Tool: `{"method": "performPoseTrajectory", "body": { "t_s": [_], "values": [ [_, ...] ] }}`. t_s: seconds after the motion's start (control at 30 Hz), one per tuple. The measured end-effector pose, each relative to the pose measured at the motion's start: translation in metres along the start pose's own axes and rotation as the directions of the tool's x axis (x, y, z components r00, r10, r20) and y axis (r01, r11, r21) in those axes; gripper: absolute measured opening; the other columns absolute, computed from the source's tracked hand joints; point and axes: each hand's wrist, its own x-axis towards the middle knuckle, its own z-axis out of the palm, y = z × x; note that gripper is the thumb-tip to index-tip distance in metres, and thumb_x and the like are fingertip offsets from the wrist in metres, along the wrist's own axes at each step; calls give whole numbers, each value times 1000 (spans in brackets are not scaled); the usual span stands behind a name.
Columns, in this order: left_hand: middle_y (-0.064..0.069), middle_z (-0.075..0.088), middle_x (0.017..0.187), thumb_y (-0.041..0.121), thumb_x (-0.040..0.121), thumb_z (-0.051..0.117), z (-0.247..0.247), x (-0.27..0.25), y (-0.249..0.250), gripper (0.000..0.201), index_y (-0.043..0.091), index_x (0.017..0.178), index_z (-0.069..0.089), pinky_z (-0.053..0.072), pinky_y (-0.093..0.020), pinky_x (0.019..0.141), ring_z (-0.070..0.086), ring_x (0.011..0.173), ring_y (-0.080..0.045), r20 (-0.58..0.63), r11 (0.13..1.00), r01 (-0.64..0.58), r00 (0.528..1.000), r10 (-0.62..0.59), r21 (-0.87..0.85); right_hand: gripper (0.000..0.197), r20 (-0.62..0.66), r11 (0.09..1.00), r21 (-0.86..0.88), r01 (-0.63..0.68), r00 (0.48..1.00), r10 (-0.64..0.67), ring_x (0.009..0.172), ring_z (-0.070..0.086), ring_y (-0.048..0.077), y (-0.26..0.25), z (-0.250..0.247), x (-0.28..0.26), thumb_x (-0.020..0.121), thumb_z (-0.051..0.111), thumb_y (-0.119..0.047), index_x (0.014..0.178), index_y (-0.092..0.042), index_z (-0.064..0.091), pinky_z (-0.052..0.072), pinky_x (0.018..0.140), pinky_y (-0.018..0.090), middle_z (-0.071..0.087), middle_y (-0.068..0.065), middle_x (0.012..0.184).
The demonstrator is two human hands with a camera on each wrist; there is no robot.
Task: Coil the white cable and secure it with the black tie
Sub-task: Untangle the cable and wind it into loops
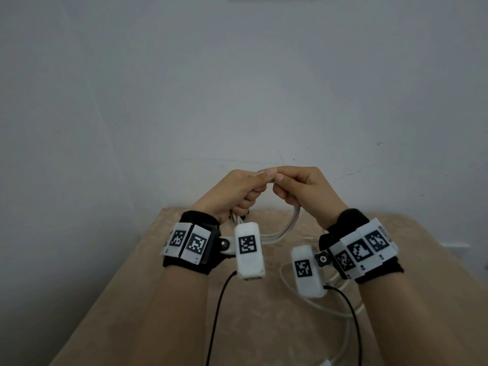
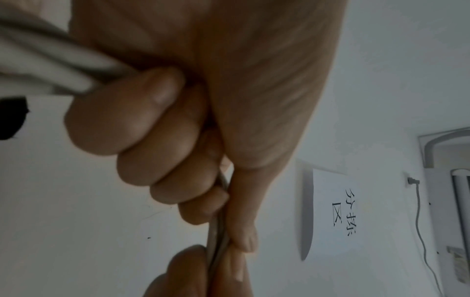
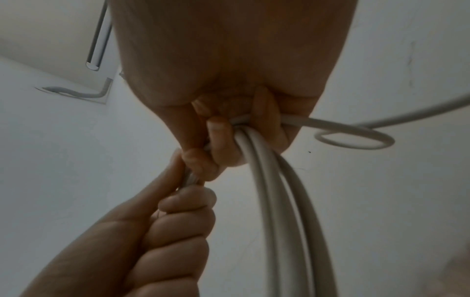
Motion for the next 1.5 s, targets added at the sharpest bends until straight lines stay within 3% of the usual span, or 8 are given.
{"method": "performPoseTrajectory", "body": {
  "t_s": [0.27,0.57,0.87,1.03,1.13,1.2,1.3,1.5],
  "values": [
    [10,24,48,44,94,51,4,1,1,48,24,54,36,10,-17,37,15,39,-5,-49,1000,-25,999,24,-15,26,-14,1000,29,7,1000,-7,43,38,9,3,-3,1,98,47,-10,110,-18,68,31,43,14,57,-2,56],
    [9,23,50,46,93,54,-8,-1,4,46,22,58,35,10,-18,37,13,40,-6,-203,986,-107,976,80,-125,20,-152,999,-35,-13,988,8,68,54,5,2,-23,0,96,53,-26,99,-25,72,36,46,19,69,-11,90],
    [10,23,48,46,93,54,-20,-4,6,46,21,60,34,10,-17,35,14,38,-4,-315,962,-165,945,91,-216,11,-181,919,-393,14,979,-92,74,60,2,8,-37,2,82,71,-18,89,-27,71,43,70,6,69,-7,82],
    [10,23,48,46,93,53,-25,-5,3,46,21,60,34,10,-17,35,14,37,-4,-345,954,-170,935,78,-247,10,-354,976,-216,39,928,-115,91,65,1,13,-37,5,88,66,-19,90,-27,71,48,83,16,71,-11,94],
    [10,23,48,46,93,54,-27,-5,2,46,21,60,34,12,-17,34,14,37,-4,-361,951,-169,930,67,-258,13,-313,936,-318,-149,949,44,91,65,12,22,-37,6,90,60,-32,88,-24,70,51,87,32,71,-6,91],
    [11,23,48,46,93,54,-28,-5,1,45,21,60,34,12,-16,34,15,37,-4,-377,951,-170,924,62,-260,23,-156,880,-377,-288,956,247,87,68,17,26,-36,4,89,59,-40,88,-20,69,53,84,35,72,-1,90],
    [10,23,48,46,93,55,-31,-5,0,45,21,61,35,12,-17,34,15,37,-4,-413,952,-172,909,55,-253,21,81,771,-543,-333,893,443,80,69,14,28,-29,0,87,65,-31,89,-10,72,51,74,25,75,2,83],
    [9,22,49,46,93,53,-31,-7,0,46,21,60,34,12,-17,35,14,38,-5,-304,965,-139,950,67,-223,15,-30,909,-266,-322,945,326,59,69,17,22,-18,1,91,61,-10,89,3,70,56,58,22,73,13,74]
  ]
}}
